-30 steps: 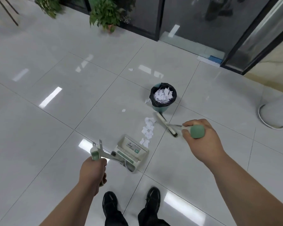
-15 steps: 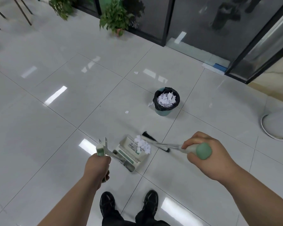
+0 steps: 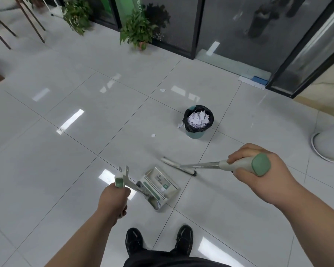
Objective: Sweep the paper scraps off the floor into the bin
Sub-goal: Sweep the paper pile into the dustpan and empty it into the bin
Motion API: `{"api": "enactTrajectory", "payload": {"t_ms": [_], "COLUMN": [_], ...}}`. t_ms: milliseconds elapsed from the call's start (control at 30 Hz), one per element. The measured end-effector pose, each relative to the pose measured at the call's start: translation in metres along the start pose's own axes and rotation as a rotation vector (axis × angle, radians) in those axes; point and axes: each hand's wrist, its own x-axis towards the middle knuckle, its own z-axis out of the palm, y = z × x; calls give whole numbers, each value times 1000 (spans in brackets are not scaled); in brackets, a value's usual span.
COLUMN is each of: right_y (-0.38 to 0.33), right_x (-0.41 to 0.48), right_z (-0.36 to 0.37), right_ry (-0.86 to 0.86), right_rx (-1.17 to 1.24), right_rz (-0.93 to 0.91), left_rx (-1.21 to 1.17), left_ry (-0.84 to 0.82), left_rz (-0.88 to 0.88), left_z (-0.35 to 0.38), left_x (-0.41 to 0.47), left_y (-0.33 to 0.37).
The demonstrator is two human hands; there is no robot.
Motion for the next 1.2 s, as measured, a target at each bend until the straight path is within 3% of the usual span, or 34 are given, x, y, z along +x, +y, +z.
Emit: {"api": "enactTrajectory", "payload": {"t_ms": [300, 500, 700, 967, 1200], "right_y": [13, -6, -76, -151, -151], "right_x": [6, -5, 12, 23, 42], "right_z": [60, 114, 130, 131, 127], "right_ry": [17, 145, 287, 465, 490], "right_rx": [-200, -6, 132, 51, -196], "right_rz": [122, 172, 312, 299, 366], "left_rx": [19, -23, -75, -167, -171], "left_ry": [-33, -59, -133, -148, -178], "left_rz": [-9, 49, 67, 74, 185], "left_z": [-12, -18, -38, -106, -124], "left_x": [15, 19, 21, 51, 45], "left_y": [-13, -18, -17, 9, 78]}}
